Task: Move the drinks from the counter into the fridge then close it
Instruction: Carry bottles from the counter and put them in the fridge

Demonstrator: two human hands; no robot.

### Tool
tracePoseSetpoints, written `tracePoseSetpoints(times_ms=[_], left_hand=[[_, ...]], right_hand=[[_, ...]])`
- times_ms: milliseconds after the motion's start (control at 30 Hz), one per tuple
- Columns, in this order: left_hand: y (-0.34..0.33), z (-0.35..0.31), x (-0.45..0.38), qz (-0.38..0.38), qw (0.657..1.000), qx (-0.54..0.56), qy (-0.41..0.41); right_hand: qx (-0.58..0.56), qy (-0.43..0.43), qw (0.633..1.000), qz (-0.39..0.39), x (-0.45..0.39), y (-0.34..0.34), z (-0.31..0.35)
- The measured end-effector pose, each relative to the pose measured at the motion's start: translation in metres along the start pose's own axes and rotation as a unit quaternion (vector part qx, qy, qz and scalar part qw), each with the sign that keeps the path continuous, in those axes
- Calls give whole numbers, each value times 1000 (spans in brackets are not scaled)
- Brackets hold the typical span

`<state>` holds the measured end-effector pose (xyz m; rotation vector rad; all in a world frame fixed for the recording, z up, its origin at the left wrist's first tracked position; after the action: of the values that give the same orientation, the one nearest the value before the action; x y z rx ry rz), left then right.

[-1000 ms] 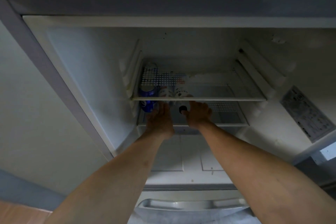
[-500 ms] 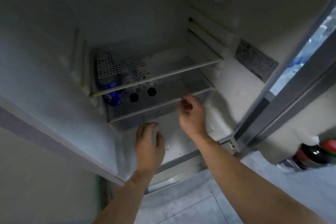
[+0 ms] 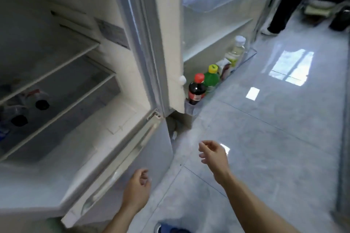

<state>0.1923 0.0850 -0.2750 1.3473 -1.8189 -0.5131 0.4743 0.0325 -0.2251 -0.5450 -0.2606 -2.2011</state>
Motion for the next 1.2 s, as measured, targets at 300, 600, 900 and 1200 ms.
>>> tracePoseSetpoints(times_ms=[300,600,900,1200], left_hand=[[-92,1,65,94,990,-47,91],[-120,-38,100,122,987,-53,88],[-165,-77,8,268,946,-173,65],[-219,-183,-68,307,945,-116,17]], right_hand=[[-63,-114,975,-178,77,232,-112],[-103,-200,934,-277,135,308,-182],[-114,-280,888,-347,158,310,-205],[-137,-335,849,-385,149,324,-205]])
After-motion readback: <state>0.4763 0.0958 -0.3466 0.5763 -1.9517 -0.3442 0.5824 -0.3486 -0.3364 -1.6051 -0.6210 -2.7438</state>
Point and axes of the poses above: each hand's wrist, its own x-axis away from the middle knuckle, its own y-axis out of the back of the hand, z = x × y, the point moved 4 cm from there along -x, towards the middle knuckle, and after that the axes turned 8 degrees about -x, right-handed, at the moved point
